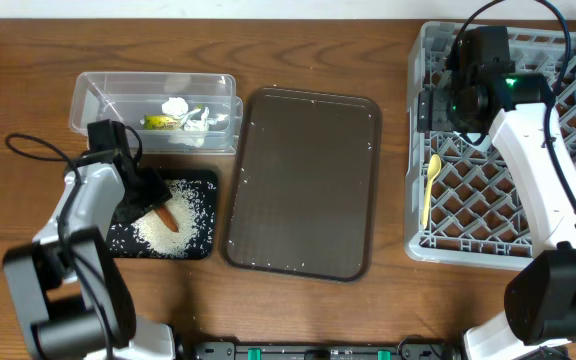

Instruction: Sort waste into correct bins and load items into the dishwasher rack

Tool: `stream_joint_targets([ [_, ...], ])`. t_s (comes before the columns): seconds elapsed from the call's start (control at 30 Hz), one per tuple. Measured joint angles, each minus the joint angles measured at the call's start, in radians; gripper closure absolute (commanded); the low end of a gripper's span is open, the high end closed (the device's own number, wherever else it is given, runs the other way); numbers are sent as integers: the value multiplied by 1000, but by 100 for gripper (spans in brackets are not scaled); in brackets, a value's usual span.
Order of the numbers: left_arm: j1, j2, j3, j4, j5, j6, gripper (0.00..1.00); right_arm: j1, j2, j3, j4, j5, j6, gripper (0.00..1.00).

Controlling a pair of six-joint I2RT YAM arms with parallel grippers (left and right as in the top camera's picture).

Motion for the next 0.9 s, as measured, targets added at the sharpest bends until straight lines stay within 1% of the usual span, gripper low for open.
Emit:
stream_joint_targets([
  [0.1, -22, -96, 8, 1, 47, 58, 26, -13, 0, 0, 43, -57, 6, 5],
  [0.17, -60, -156, 24, 0, 72, 92, 20, -38, 0, 0, 73, -127, 10, 5],
  [0.27, -136, -215, 48, -24, 92, 127, 16, -87, 0, 0, 82, -214, 13, 5],
  [0.4, -211, -229, 58, -161, 105, 146, 15, -166, 0, 0, -24, -246, 21, 1],
  [0.47, -219, -222, 57, -254, 110, 145, 15, -195, 0, -2, -88, -216, 21, 1],
  [0.6, -211, -222, 57, -365, 111, 144, 15, -229, -1, -2, -164, -174, 22, 1],
  [0.7, -207, -233, 57, -399, 111, 146, 15, -232, -13, -2, -206, -159, 19, 1],
  [0.8, -207, -298, 54, -391, 111, 154, 15, -231, -51, -15, -203, -153, 13, 1],
  [0.9, -207, -442, 26, -336, 111, 172, 15, -231, -151, -107, -104, -136, 10, 1],
])
